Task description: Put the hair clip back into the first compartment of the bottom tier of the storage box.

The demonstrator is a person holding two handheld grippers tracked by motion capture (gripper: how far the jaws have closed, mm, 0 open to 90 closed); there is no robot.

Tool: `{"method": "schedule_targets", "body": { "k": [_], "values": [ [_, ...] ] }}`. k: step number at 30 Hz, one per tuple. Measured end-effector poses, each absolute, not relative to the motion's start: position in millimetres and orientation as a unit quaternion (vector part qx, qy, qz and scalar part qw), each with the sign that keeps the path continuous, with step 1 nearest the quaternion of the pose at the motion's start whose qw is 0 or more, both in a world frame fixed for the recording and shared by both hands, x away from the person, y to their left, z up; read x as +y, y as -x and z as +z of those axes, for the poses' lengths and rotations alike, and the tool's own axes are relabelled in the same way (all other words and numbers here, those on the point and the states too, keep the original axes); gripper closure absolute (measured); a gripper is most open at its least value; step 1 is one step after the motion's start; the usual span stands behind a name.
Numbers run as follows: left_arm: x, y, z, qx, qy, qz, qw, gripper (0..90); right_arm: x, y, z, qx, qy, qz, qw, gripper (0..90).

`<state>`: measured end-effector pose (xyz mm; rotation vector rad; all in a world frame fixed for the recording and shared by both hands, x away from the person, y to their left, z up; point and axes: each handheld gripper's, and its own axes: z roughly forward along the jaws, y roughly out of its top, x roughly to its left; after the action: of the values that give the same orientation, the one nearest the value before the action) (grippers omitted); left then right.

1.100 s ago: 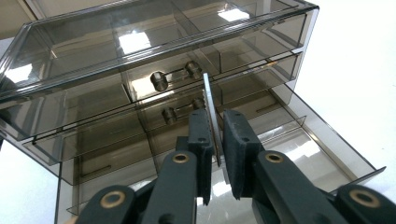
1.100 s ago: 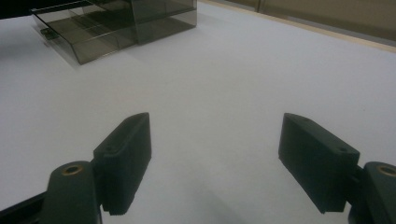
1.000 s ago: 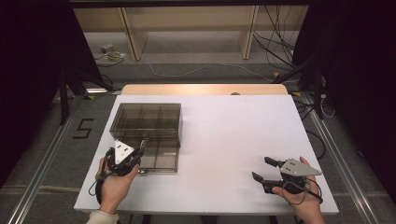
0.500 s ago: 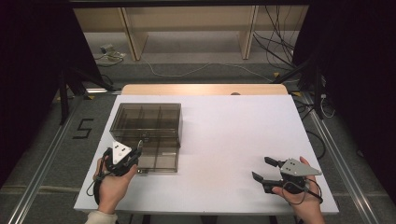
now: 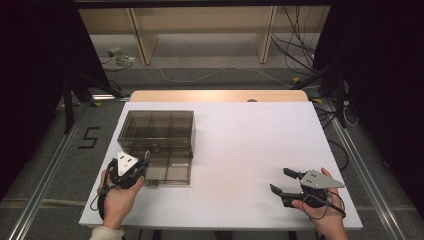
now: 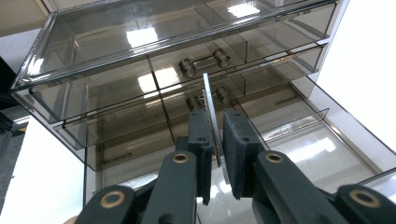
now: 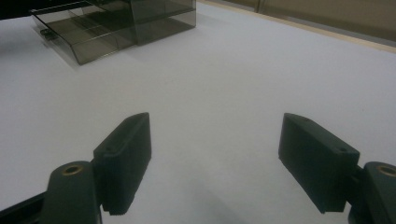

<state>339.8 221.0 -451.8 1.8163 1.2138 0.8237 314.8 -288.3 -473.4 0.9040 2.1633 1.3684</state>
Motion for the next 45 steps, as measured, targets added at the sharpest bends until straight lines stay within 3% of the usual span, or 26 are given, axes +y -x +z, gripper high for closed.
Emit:
{"method": "schedule_targets", "body": {
  "k": [45],
  "values": [
    [241, -340, -456, 0.498, -0.713, 0.322, 0.375, 81.6, -288, -315, -474, 0.779, -0.324, 0.493, 0.211, 26.0]
  ]
}}
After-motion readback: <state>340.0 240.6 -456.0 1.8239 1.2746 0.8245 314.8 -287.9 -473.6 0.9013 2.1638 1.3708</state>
